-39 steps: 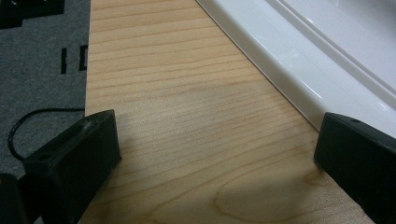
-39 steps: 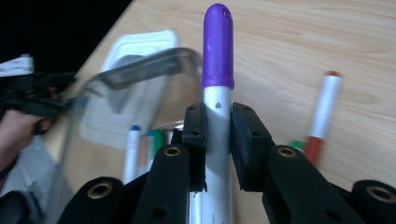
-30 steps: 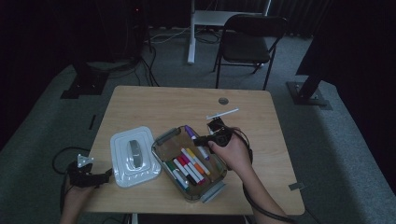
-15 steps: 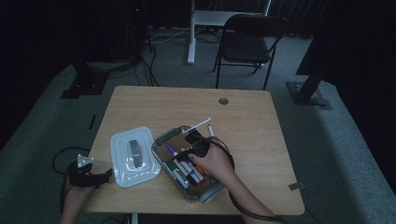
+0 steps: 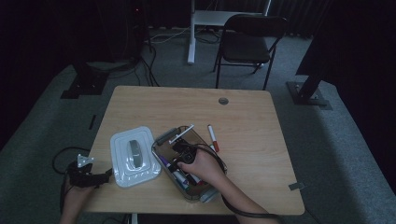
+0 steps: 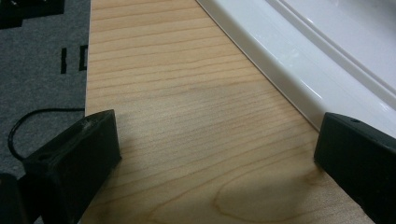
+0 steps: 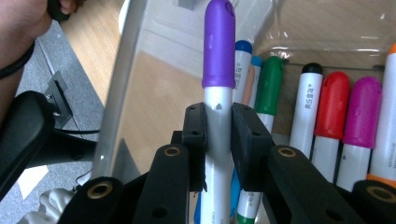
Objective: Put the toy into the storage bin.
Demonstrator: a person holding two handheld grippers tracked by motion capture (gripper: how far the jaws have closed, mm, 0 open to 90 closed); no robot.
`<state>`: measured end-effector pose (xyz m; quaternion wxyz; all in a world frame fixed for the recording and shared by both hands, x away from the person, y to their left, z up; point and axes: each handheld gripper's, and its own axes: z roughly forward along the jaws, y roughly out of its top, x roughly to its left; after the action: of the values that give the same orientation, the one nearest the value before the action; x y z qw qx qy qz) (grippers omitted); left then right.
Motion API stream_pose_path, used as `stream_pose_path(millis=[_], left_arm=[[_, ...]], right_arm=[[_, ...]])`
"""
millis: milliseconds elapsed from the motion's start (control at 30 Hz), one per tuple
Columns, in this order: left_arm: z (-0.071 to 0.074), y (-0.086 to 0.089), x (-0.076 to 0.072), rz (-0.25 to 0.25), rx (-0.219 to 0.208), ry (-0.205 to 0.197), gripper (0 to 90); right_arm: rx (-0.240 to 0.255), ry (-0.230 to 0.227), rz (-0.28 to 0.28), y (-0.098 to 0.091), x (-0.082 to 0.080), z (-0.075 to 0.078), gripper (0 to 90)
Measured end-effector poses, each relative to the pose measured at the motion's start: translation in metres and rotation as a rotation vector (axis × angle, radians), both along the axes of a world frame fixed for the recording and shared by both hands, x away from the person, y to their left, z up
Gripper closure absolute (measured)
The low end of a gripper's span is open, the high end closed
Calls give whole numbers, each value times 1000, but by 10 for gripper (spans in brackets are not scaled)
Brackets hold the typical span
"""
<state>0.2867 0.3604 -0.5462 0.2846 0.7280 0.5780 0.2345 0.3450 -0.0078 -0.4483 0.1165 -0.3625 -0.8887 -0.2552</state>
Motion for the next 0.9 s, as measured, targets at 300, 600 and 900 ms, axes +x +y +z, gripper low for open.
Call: stream_pose_path(millis=[300,600,900], left_arm=[[0,0,0,1,-3,0,7],[0,0,0,2,-3,0,7],[0,0,0,2,-3,-1,7]], right_arm=[[-68,48,38,6,-1,-12,750],[-63,18,42,3,0,-14,672],[2,-54,-3,-24,3,20,666]])
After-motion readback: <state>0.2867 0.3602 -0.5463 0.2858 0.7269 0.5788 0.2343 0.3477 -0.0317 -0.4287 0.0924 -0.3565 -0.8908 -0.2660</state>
